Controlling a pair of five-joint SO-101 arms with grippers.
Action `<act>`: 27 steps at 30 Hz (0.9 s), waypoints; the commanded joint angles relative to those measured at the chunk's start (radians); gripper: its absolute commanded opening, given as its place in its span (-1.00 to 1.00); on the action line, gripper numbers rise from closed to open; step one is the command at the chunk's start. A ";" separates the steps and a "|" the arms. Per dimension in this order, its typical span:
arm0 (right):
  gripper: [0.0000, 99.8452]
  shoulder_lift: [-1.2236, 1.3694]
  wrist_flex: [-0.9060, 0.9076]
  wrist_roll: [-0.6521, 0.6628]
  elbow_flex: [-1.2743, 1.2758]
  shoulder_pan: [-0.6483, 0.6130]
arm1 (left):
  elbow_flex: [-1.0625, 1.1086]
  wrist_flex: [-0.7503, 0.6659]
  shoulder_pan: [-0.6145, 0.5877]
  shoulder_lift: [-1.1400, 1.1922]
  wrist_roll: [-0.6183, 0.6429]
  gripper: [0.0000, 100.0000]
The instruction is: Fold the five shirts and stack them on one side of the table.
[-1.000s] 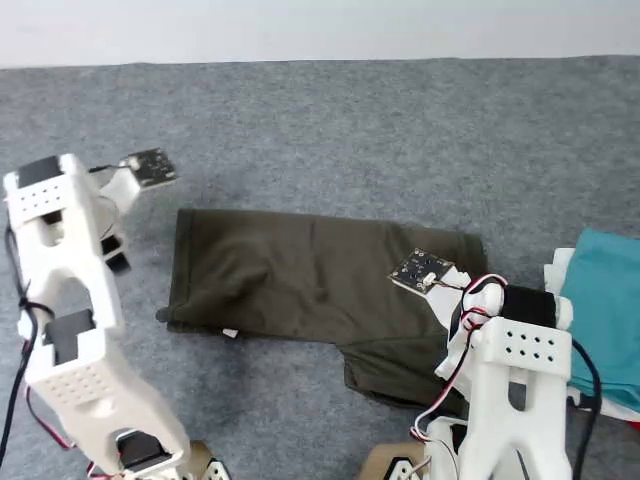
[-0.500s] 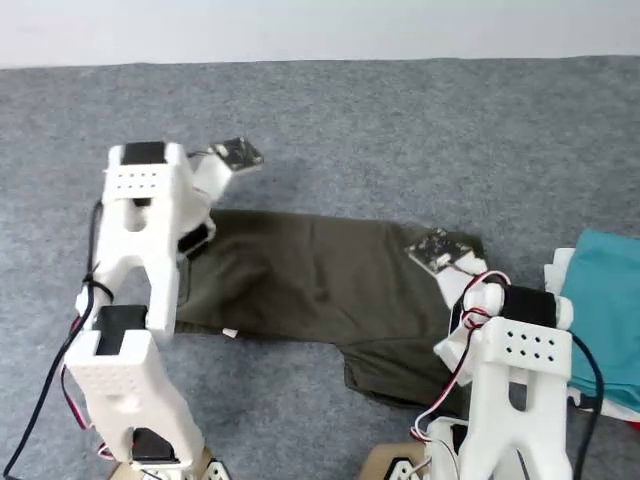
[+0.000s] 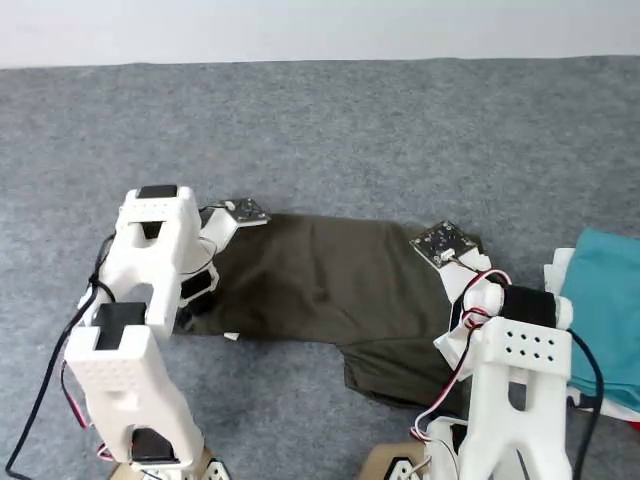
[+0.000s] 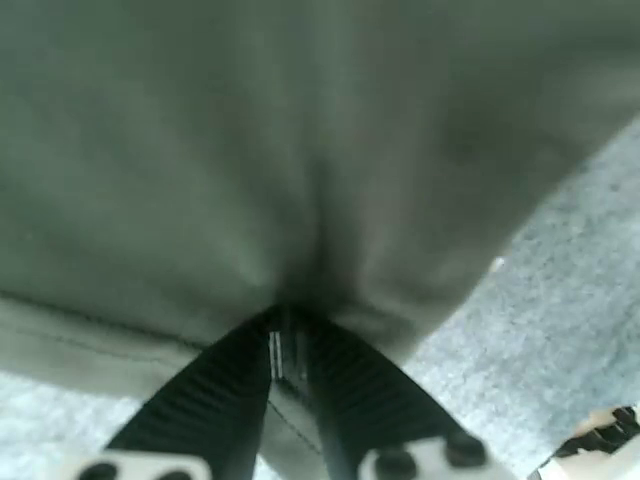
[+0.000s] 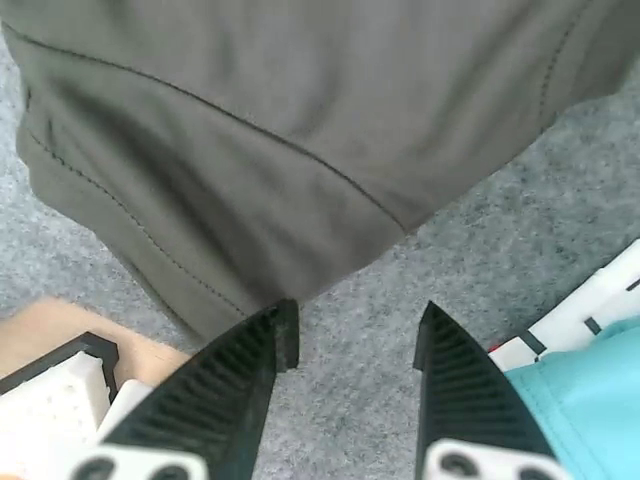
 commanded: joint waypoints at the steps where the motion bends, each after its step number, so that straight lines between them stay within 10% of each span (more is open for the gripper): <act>1: -0.61 -0.024 -0.010 -0.008 -0.012 0.008 | -0.068 0.038 -0.009 0.028 -0.005 -0.99; 12: -0.63 -0.025 0.010 -0.028 -0.083 0.010 | -0.380 0.226 -0.006 -0.123 -0.003 -0.99; 27: -0.78 -0.024 0.084 -0.163 -0.350 0.010 | -0.289 0.236 0.003 -0.249 -0.006 -0.98</act>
